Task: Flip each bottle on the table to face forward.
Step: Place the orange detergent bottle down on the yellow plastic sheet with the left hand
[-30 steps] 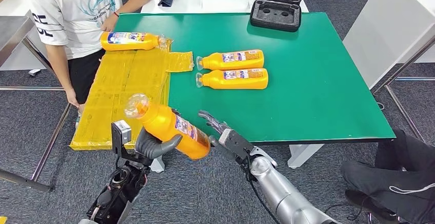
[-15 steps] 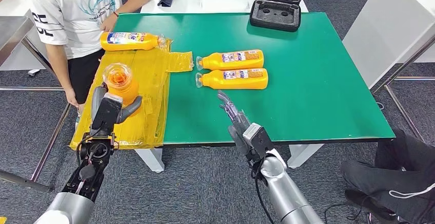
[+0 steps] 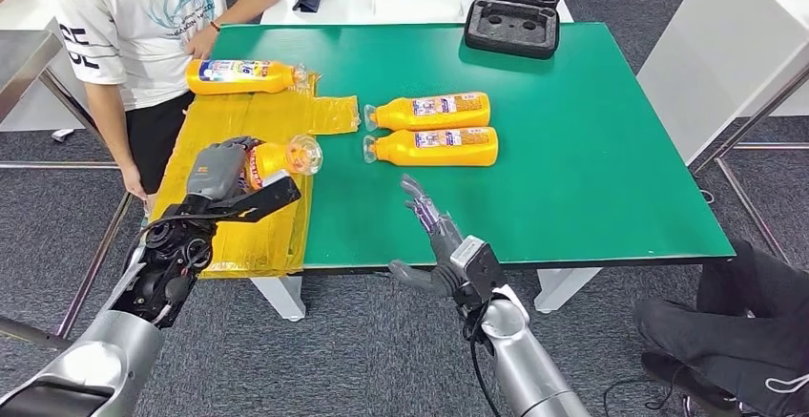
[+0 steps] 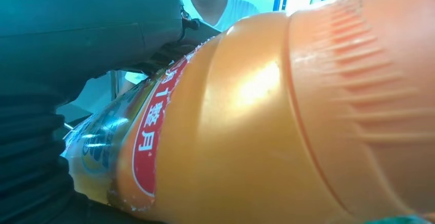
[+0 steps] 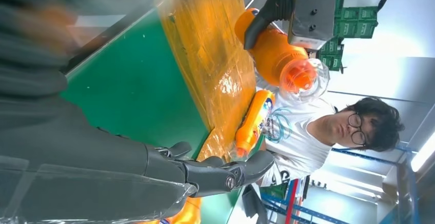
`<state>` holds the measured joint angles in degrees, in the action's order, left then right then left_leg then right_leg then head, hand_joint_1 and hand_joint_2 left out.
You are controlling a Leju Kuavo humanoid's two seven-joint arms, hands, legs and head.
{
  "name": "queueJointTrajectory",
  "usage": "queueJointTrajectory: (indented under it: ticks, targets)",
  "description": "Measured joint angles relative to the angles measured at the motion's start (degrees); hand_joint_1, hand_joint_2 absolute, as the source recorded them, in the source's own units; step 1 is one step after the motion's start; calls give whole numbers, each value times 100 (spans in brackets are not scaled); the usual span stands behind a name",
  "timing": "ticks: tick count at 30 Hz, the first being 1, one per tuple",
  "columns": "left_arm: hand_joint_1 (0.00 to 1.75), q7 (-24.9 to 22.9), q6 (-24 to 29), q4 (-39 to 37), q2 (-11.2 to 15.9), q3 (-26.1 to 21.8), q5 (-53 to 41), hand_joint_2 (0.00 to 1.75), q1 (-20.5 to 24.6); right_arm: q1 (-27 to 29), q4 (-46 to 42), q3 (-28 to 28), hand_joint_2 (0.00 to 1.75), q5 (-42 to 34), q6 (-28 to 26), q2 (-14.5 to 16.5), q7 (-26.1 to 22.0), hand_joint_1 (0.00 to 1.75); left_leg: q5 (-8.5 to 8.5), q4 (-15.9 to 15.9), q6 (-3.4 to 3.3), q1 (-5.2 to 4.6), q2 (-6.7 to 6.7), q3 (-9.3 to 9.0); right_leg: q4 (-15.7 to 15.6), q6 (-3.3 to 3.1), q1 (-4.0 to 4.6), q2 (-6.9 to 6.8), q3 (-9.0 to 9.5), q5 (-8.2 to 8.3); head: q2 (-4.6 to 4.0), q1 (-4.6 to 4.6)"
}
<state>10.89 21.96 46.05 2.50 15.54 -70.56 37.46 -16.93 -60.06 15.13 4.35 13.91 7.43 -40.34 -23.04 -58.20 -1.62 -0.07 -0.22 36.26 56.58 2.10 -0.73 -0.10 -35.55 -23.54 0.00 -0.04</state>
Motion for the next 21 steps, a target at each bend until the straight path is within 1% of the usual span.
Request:
queueJointTrajectory:
  ticks: [2, 4, 7, 10, 16, 21]
  targets:
    - [168, -8, -161, -102, 26, 69, -89, 175, 82, 2, 2, -1, 175, 23, 16, 0, 1, 0, 0, 0, 0, 0, -1, 1, 0, 0, 0, -1, 0, 0, 0, 0]
    - [166, -14, -508, -223, 65, 156, -268, 175, 169, 2, 4, -1, 175, 58, 44, 0, 1, 0, -1, 0, 1, 0, -1, 1, 0, 0, 0, -1, 0, -1, 0, 1]
    - [168, 5, -1006, -417, 133, 311, -503, 175, 274, 2, 20, -1, 175, 113, 72, 0, 1, 0, -1, 0, 1, 0, 0, 1, 0, 0, 0, 0, -1, -1, 0, 0]
    - [175, 26, -1180, -582, 181, 434, -580, 175, 363, 1, 39, -1, 175, 146, 80, 0, 2, 0, 0, 0, 1, 0, 0, 1, 0, 0, 0, -1, -1, 0, 0, 0]
    - [175, 127, -1630, -791, 203, 573, -588, 175, 534, -1, 48, -10, 175, 339, 73, 2, 3, 0, 0, 0, 0, 0, -1, 1, 0, 0, 0, -1, -1, 0, 0, 1]
    - [168, 75, -1901, -904, 203, 734, -780, 175, 705, 0, 50, -72, 175, 469, 91, 37, 3, 0, 0, 0, 0, 0, -1, 2, 0, 0, 0, 0, 0, 0, 0, 0]
